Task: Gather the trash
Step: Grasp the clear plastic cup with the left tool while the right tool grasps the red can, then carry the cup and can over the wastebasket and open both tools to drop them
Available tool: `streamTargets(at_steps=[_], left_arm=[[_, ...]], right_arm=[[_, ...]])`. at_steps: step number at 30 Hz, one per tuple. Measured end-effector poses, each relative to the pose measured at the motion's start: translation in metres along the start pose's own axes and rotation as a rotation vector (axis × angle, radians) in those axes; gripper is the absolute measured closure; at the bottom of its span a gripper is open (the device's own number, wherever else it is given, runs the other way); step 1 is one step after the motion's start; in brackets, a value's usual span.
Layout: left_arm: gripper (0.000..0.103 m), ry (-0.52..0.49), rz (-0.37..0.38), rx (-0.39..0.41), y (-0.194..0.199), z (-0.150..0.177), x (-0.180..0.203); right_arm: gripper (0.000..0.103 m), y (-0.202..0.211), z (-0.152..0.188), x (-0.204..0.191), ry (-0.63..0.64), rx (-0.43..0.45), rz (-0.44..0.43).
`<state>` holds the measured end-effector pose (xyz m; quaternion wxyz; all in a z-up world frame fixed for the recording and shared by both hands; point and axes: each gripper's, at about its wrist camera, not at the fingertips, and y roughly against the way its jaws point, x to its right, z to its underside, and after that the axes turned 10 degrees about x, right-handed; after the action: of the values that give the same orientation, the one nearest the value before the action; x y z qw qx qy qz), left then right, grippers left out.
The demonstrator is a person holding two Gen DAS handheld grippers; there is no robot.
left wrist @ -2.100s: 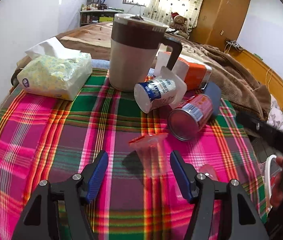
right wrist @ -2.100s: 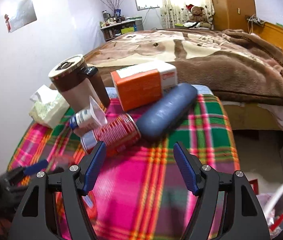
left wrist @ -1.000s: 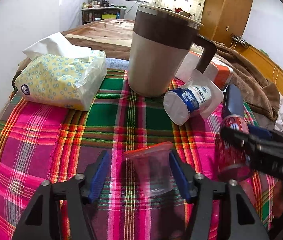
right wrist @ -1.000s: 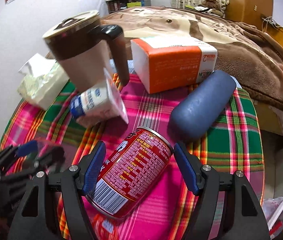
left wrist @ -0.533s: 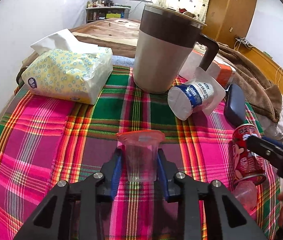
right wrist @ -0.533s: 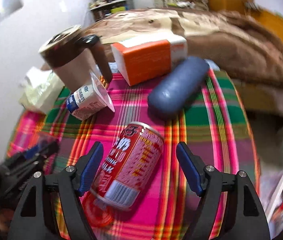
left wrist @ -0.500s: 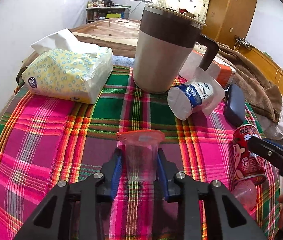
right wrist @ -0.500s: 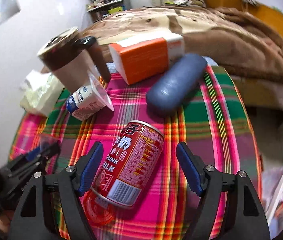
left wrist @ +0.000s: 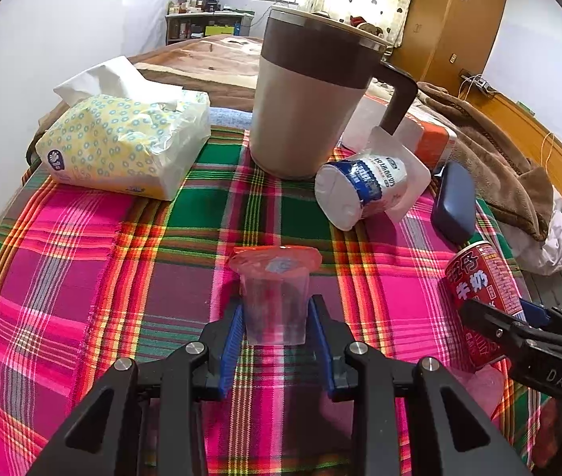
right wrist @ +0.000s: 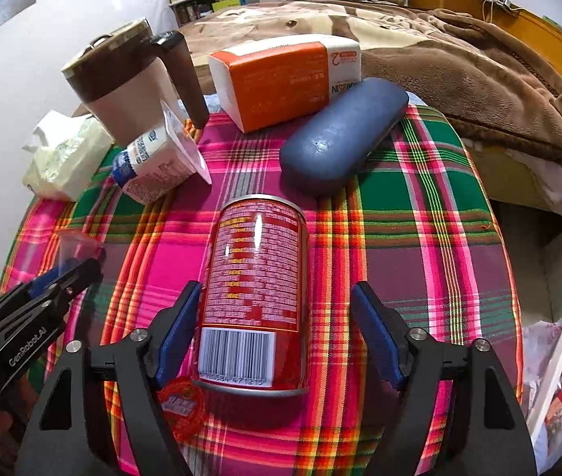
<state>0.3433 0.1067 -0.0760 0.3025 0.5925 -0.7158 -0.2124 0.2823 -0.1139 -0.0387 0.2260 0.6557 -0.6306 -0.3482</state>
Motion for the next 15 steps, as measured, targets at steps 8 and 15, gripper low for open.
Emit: streamTargets(at_steps=[8,15], left_arm=[[0.072,-0.029,0.002,0.012,0.006,0.002,0.011],[0.072,-0.034,0.014,0.021,0.021,0.005,0.021]], right_arm=[[0.049,0.016,0.004,0.012,0.016,0.048,0.001],[0.049,0.029,0.003,0.019,0.01,0.083,-0.004]])
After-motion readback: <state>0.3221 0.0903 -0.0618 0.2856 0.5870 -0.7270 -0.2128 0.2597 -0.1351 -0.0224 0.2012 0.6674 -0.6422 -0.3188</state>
